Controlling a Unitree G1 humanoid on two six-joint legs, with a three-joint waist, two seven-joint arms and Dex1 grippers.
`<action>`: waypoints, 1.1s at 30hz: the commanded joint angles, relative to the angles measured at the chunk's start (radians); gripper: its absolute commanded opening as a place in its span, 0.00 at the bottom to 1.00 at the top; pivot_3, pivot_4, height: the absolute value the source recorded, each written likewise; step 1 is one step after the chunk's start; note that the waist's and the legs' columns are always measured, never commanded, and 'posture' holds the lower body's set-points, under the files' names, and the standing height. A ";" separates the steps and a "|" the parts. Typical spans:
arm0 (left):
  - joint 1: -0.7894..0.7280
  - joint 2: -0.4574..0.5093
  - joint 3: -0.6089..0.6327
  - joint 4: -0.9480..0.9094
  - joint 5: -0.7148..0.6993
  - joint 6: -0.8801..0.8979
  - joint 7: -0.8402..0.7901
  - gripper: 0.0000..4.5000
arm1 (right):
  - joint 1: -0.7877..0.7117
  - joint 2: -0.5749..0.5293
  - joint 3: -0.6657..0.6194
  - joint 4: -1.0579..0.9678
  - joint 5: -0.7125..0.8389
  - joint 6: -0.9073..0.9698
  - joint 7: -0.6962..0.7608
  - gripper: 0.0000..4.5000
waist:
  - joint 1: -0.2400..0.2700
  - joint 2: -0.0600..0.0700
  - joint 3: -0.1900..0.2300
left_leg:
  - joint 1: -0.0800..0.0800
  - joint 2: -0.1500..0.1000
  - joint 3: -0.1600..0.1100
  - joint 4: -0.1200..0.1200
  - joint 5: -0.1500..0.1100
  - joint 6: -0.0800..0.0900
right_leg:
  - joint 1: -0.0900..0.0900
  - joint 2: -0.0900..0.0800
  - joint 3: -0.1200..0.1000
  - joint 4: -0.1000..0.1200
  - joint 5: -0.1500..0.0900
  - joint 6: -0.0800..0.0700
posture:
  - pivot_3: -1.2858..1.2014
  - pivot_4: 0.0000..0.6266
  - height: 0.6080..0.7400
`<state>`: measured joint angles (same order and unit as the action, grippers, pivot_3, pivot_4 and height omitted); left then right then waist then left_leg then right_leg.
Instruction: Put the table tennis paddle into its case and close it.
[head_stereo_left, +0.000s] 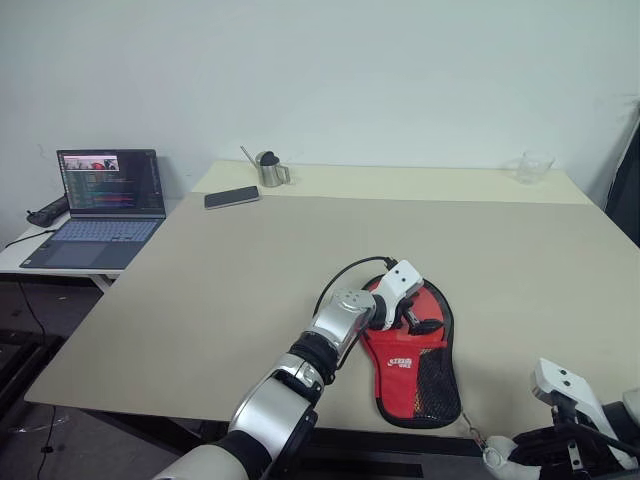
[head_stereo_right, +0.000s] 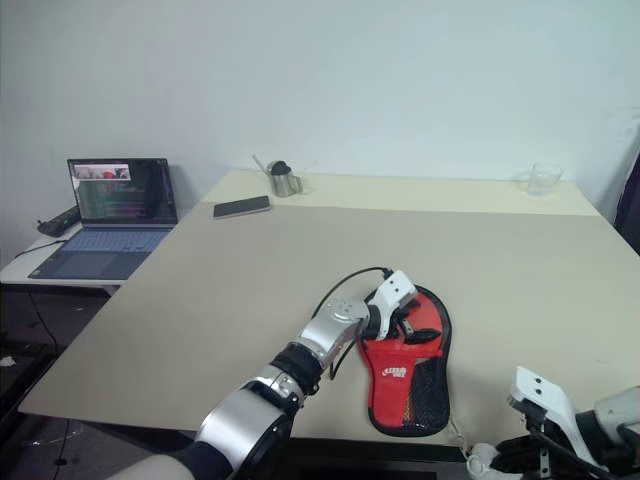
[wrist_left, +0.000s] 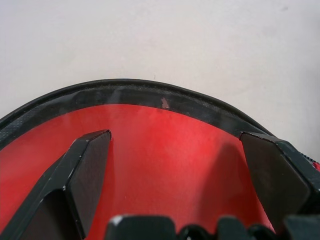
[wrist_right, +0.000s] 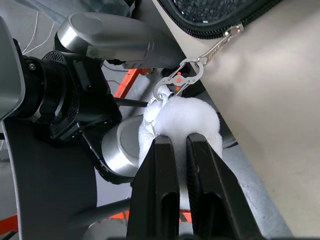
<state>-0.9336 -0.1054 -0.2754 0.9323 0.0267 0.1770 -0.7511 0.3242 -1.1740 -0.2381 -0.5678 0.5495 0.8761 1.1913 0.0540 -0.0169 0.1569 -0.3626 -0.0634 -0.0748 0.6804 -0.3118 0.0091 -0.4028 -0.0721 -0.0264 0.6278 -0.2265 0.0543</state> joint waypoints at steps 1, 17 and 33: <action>0.030 -0.003 -0.013 0.087 0.033 0.027 0.006 1.00 | -0.020 0.007 0.002 -0.003 -0.031 -0.064 -0.024 0.00 | 0.000 0.000 0.000 | 0.000 0.000 0.000 0.000 0.000 0.000 | 0.000 0.000 0.000 0.000 0.000 0.000 | 0.52 0.24 1.00; -0.001 0.002 0.060 0.058 -0.016 0.033 -0.016 1.00 | -0.257 -0.039 0.086 0.193 -0.092 -0.171 0.011 0.84 | -0.007 0.000 0.000 | 0.001 0.000 0.001 0.000 0.000 0.000 | 0.000 0.001 0.000 0.000 0.000 0.000 | 0.52 0.24 1.00; 0.077 0.260 0.156 -0.563 -0.268 0.266 -0.345 1.00 | -0.730 0.004 0.294 0.556 -0.221 -0.352 0.156 0.84 | -0.041 0.002 0.010 | -0.004 0.001 0.003 -0.002 0.001 -0.007 | -0.009 0.001 0.004 0.000 0.003 -0.007 | 0.52 0.24 1.00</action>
<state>-0.8604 0.1435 -0.1291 0.4497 -0.2042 0.4178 -1.0651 -0.3832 -1.1647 0.0651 -0.0135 0.3325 0.5481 1.3202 0.0127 -0.0150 0.1672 -0.3675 -0.0623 -0.0716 0.6779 -0.3111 0.0023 -0.4125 -0.0711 -0.0223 0.6276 -0.2240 0.0476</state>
